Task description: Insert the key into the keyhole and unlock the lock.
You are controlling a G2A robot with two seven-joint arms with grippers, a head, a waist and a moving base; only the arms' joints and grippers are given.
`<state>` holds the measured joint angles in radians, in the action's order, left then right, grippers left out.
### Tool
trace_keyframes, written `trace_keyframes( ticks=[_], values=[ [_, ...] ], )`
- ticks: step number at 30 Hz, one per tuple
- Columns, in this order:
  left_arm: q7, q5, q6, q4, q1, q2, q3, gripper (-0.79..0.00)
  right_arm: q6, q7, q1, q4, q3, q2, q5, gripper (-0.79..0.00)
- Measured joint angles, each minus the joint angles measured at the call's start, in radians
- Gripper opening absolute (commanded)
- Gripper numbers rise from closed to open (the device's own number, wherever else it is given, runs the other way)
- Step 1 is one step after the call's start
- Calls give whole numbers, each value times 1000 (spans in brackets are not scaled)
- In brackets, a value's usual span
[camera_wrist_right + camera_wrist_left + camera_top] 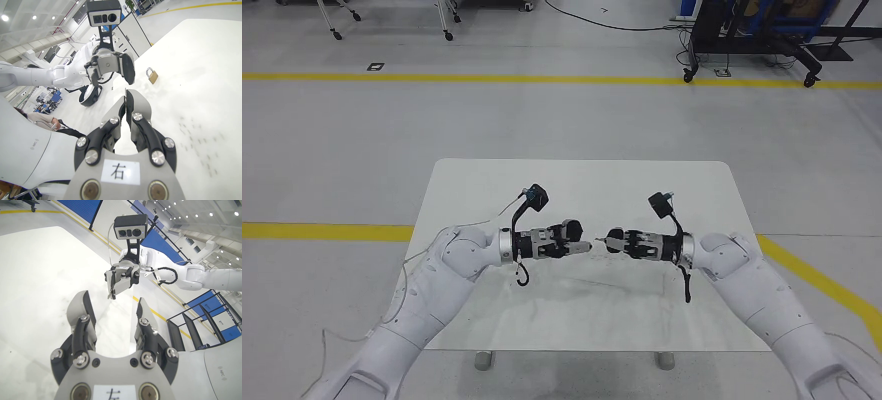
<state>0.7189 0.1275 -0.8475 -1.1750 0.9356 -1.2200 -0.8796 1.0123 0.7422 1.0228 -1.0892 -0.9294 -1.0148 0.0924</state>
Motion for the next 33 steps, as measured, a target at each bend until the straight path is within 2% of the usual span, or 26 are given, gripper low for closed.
trace_keyframes(
  ticks=[5,8,12,15,18,20,26,31,33],
  values=[
    [-54,60,42,-27,11,10,-41,0,0,1,0,-1,0,0,0,-785],
    [-71,173,65,-94,36,37,-118,0,0,1,0,-1,0,0,0,-785],
    [17,377,64,-201,91,87,-238,0,0,1,0,-1,0,0,0,-785],
    [109,609,90,-297,137,121,-315,0,0,1,0,-1,0,0,0,-785],
    [74,835,174,-386,201,136,-371,0,0,1,0,0,0,0,0,-785],
    [40,875,181,-389,205,135,-373,0,0,1,0,0,0,0,0,-785],
    [44,795,178,-384,203,135,-369,0,0,1,0,0,0,0,0,-785],
    [175,937,307,-342,176,133,-316,0,0,1,0,0,0,0,0,-785],
    [170,970,270,-323,156,132,-290,0,0,1,0,0,0,0,0,-785]
  ],
)
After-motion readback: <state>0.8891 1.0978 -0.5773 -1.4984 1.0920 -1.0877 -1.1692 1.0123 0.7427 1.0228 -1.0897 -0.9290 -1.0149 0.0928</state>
